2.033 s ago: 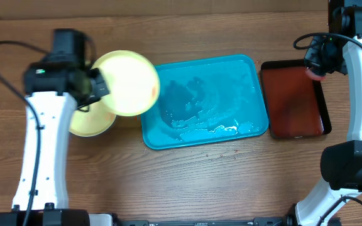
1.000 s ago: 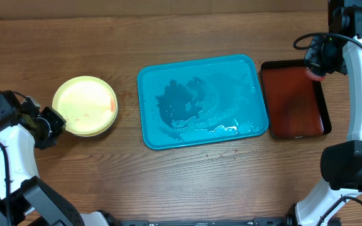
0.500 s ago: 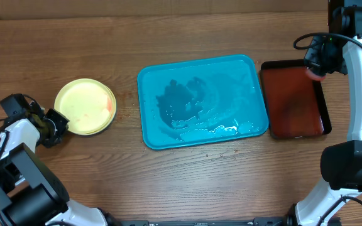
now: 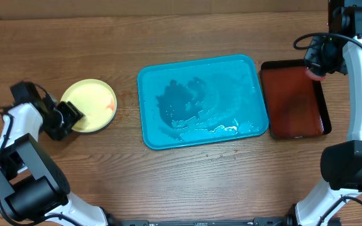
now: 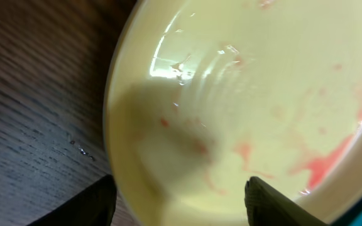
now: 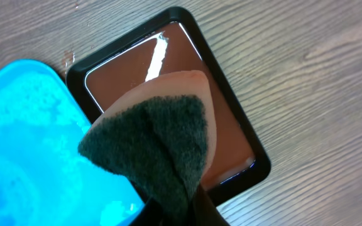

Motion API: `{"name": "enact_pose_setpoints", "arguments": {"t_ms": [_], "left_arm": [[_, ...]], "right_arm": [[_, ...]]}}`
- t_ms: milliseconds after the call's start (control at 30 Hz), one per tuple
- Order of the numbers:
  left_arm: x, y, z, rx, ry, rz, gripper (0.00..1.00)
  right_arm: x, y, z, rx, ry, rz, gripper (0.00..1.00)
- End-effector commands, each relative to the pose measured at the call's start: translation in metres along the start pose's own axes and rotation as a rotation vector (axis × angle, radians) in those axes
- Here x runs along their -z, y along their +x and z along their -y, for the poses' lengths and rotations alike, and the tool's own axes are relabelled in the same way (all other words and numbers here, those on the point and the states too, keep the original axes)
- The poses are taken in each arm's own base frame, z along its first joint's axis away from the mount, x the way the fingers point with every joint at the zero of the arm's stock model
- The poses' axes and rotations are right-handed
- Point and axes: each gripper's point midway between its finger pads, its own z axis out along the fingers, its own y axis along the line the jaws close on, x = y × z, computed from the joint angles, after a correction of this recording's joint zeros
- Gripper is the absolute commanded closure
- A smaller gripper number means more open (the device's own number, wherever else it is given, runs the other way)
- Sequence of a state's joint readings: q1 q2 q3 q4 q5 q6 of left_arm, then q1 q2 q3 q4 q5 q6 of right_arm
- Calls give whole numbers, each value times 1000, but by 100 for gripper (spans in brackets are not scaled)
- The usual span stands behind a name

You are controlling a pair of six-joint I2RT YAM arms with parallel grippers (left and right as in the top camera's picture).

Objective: Clean dirty plates on tray and stack at the side
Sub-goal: 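Lower yellow plate onto the plate stack left of tray, release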

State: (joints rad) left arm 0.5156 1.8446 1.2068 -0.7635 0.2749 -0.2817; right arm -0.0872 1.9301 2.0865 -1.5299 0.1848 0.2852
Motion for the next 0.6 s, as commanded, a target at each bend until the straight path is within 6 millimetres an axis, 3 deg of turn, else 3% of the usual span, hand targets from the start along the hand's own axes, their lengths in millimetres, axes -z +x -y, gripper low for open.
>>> {"name": "enact_pose_setpoints", "arguments": {"t_ms": [0,133,300,400,567], "left_arm": [[31,-30,24,-132,-12,64,32],[65,-38,46,-223,-76,79,30],[91,-38,82,-326,-71,102,29],[98,-29,113,-427,-29,100,29],[89,-2,154,-558,9,72,27]], "right_arm": [[-12,3,-3,73,-6,-35,91],[-42,20,-3,130,12,-110,91],[-92,44,-4,199,16,-175,91],[-127,58,-10,261,-15,-184,91],[-161,69,-12,289,-24,-159,91]]}}
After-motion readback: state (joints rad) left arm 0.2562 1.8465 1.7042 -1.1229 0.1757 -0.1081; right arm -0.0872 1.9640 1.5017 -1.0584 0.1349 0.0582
